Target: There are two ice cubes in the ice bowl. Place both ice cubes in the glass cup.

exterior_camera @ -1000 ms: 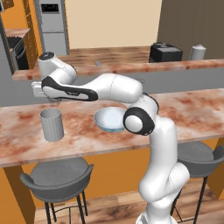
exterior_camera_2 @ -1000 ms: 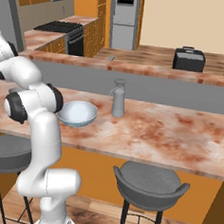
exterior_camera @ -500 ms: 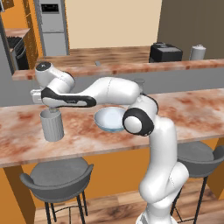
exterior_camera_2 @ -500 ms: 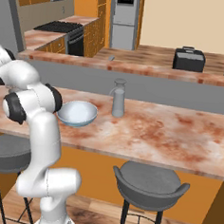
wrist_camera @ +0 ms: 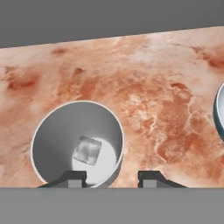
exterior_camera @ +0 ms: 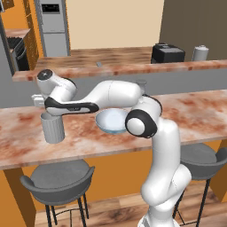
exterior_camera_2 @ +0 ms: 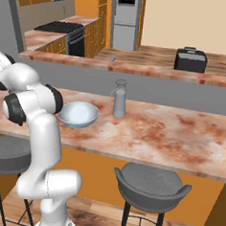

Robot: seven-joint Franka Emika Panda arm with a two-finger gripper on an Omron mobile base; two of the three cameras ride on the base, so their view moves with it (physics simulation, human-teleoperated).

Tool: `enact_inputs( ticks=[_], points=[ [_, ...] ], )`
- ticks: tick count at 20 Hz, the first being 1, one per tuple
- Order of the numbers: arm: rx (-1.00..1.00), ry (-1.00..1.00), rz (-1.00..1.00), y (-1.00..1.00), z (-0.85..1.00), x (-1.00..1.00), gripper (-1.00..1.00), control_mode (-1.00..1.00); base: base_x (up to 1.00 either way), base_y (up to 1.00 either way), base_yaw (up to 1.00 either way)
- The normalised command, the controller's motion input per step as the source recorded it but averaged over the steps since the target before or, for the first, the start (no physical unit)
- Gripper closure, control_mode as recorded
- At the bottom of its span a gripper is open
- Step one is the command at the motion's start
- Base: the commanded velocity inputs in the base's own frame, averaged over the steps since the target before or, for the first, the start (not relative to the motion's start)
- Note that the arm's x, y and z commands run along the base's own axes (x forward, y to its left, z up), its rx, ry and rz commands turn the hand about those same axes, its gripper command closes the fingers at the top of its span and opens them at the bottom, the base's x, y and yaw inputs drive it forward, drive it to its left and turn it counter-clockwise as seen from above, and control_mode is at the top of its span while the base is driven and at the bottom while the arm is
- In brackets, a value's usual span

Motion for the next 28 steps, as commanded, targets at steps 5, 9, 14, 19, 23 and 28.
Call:
enact_inputs(
  ticks=[5, 9, 14, 19, 23, 28],
  points=[
    [0.01, -0.04, 0.00, 0.01, -0.01, 0.17, 1.00, -1.00, 0.00, 0.00, 0.00],
    [0.03, -0.01, 0.00, 0.05, -0.04, 0.02, 1.00, -1.00, 0.00, 0.00, 0.00],
    [0.20, 0.03, 0.00, 0.00, 0.00, 0.03, 1.00, -1.00, 0.00, 0.00, 0.00],
    [0.02, 0.01, 0.00, 0.00, 0.00, 0.00, 1.00, -1.00, 0.00, 0.00, 0.00],
    [0.00, 0.00, 0.00, 0.00, -0.13, 0.07, 1.00, -1.00, 0.00, 0.00, 0.00],
    [0.00, 0.00, 0.00, 0.02, -0.05, 0.09, 1.00, -1.00, 0.00, 0.00, 0.00]
  ],
)
